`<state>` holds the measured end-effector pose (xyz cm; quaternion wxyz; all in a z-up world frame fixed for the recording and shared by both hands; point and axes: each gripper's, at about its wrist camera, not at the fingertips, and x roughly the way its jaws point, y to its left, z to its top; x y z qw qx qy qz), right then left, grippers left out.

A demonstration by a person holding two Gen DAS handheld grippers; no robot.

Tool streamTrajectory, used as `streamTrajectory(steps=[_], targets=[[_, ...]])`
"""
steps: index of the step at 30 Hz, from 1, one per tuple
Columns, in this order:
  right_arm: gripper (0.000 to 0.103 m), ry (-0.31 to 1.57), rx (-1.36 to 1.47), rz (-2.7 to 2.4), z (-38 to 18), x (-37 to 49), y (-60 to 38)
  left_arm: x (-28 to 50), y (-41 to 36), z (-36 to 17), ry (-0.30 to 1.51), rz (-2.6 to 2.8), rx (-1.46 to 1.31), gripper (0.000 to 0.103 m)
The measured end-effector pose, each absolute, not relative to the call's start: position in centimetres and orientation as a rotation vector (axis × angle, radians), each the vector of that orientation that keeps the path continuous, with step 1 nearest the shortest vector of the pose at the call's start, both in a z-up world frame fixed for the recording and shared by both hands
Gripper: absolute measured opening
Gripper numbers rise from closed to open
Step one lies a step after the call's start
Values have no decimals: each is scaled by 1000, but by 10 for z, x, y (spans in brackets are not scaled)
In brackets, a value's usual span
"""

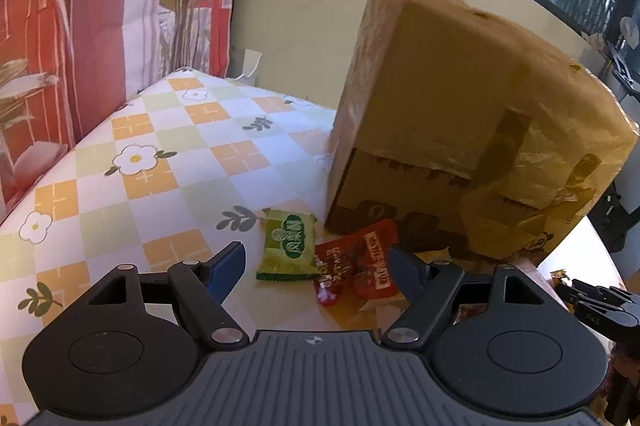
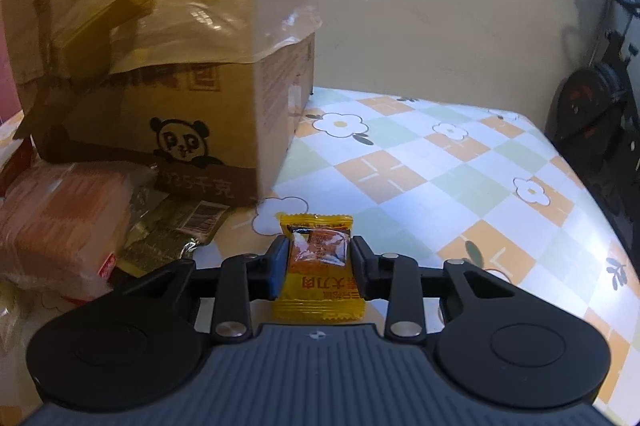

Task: Organize snacks
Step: 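Close the left tool on the green packet while the right holds the yellow-orange packet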

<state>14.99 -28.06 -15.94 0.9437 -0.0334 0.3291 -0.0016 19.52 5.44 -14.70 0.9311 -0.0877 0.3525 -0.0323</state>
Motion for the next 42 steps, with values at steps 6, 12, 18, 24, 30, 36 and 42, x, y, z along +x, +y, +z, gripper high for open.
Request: streamTrajectory(steps=[6, 12, 18, 24, 30, 36, 42], targets=[[35, 653, -127, 25, -161, 147, -270, 200, 61, -158, 752, -36, -186, 77], [35, 654, -112, 33, -162, 148, -273, 219, 64, -170, 750, -30, -149, 70], [35, 656, -103, 34, -162, 149, -275, 252, 66, -188, 777, -24, -118, 55], [35, 657, -102, 35, -163, 149, -274, 275, 61, -201, 794, -30, -135, 57], [35, 656, -101, 36, -163, 149, -274, 282, 46, -208, 793, -35, -66, 56], [35, 657, -98, 35, -163, 149, -274, 272, 51, -205, 804, -27, -84, 41], [35, 659, -93, 34, -164, 149, -274, 245, 60, -202, 815, -30, -126, 41]])
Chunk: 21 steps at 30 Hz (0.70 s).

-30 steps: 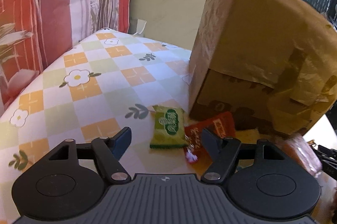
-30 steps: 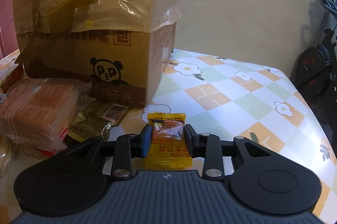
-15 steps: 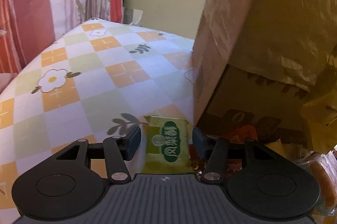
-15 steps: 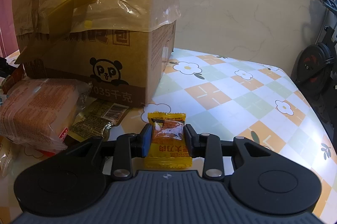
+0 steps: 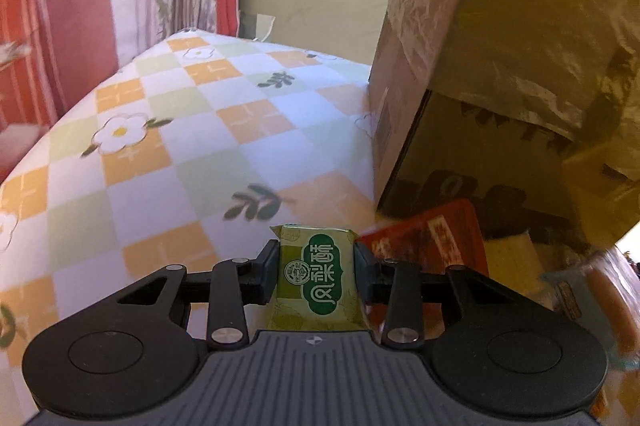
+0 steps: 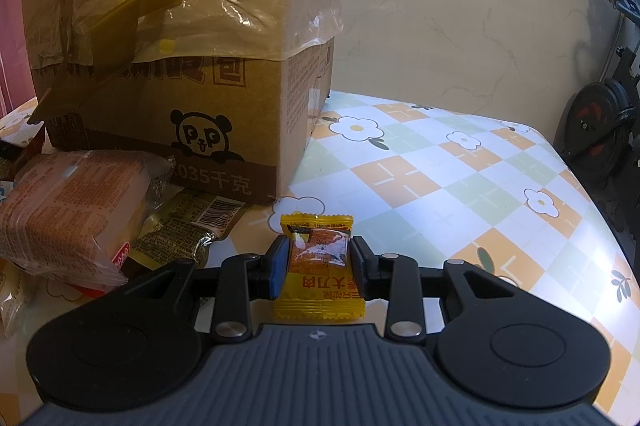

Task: Organize snacks
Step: 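Close the left tool on the green packet while the right holds the yellow-orange packet, then lift both held packets over the box and open both tools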

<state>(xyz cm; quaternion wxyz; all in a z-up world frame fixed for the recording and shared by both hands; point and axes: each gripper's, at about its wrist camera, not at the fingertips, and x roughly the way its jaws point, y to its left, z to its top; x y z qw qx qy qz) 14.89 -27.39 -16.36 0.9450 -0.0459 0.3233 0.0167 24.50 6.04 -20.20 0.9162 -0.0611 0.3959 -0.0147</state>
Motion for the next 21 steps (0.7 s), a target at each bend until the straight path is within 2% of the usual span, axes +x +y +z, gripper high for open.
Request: streamTrajectory(steps=[8, 12, 16, 21], targets=[[34, 670, -89, 33, -160, 149, -274, 218, 75, -180, 775, -43, -156, 41], [34, 615, -31, 26, -144, 132, -274, 209, 72, -159, 718, -67, -115, 41], [34, 538, 20, 46, -116, 114, -270, 199, 64, -136, 661, -106, -106, 41], [34, 371, 62, 97, -57, 105, -266, 192, 43, -93, 536, -163, -82, 41]])
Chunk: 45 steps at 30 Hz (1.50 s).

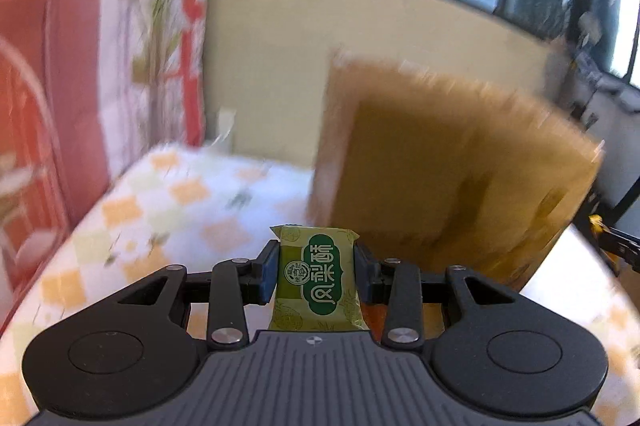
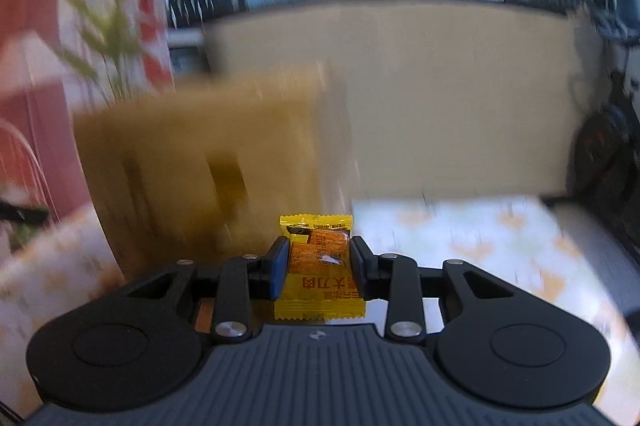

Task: Organize snacks
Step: 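Lift both held packets over the box and open both tools, then move both open tools back down to the snacks on the tablecloth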

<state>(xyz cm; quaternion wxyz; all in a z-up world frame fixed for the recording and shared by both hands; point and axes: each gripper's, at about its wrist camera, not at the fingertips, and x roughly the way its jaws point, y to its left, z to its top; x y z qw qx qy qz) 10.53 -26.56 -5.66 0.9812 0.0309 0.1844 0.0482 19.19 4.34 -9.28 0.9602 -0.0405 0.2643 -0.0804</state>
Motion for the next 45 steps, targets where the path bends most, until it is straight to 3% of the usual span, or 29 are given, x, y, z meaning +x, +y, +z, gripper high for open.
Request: streamTrajectory(steps=[5, 11, 22, 24, 27, 32, 37, 45], targets=[[34, 216, 73, 175, 2, 110, -256, 199, 24, -37, 394, -239, -73, 41], [34, 205, 53, 277, 39, 156, -231, 237, -2, 5, 367, -338, -87, 41], [35, 381, 24, 242, 22, 238, -198, 323, -45, -22, 511, -302, -48, 41], [38, 396, 19, 228, 18, 240, -196, 330, -41, -28, 528, -295, -60, 45], [53, 403, 45, 235, 16, 234, -200, 327, -30, -29, 527, -278, -60, 67], [62, 332, 82, 277, 23, 201, -207, 296, -16, -16, 460, -287, -39, 68], [81, 241, 50, 308, 21, 160, -205, 254, 0, -9, 404, -317, -48, 79], [93, 247, 34, 281, -11, 123, -202, 217, 28, -34, 419, -275, -64, 83]])
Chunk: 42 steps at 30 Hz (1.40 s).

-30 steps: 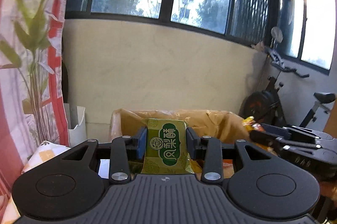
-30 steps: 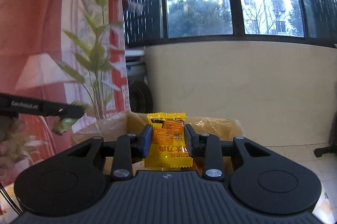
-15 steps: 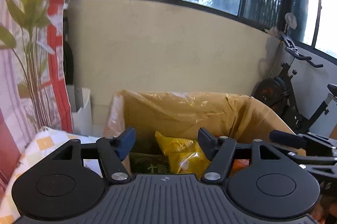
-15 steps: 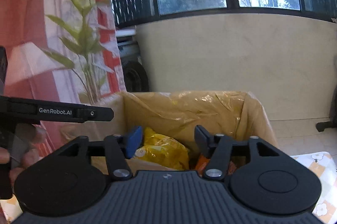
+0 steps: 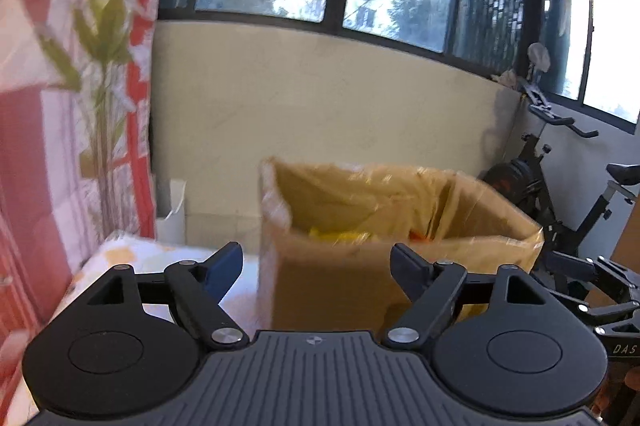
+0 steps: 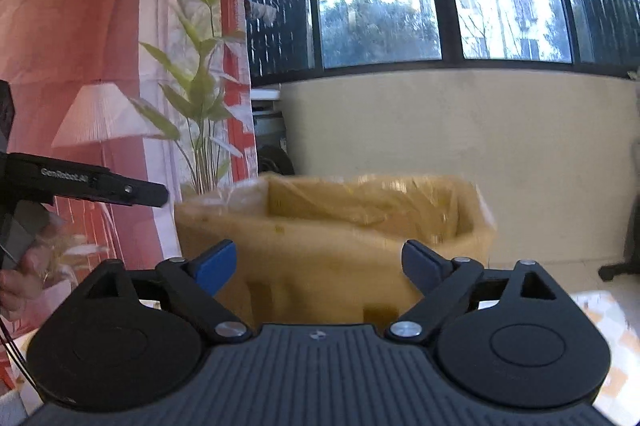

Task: Organize snacks
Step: 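Move both open tools back down to the snacks on the tablecloth, then grasp the red packet with the left tool while the right grasps the bread bag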

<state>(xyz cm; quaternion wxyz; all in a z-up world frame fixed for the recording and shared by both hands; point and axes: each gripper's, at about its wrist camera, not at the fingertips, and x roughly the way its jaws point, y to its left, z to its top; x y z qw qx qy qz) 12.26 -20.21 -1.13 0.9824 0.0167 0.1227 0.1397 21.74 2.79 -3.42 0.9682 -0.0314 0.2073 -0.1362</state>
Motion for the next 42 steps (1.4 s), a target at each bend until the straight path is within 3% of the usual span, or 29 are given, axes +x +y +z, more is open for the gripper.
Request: streamTrajectory(steps=[12, 14, 15, 19, 40, 42], targets=[[94, 618, -7, 257, -118, 149, -175, 209, 55, -109, 605, -135, -141, 83], [91, 655, -13, 256, -131, 150, -173, 207, 56, -115, 626, -126, -145, 83], [84, 666, 1, 267, -135, 148, -174, 207, 57, -118, 638, -123, -148, 83], [75, 634, 60, 272, -142, 135, -187, 206, 57, -133, 688, -119, -148, 83], [75, 567, 93, 248, -155, 118, -202, 261, 1, -197, 817, -139, -7, 82], [75, 567, 99, 251, -155, 118, -203, 259, 4, -197, 803, -141, -23, 73]])
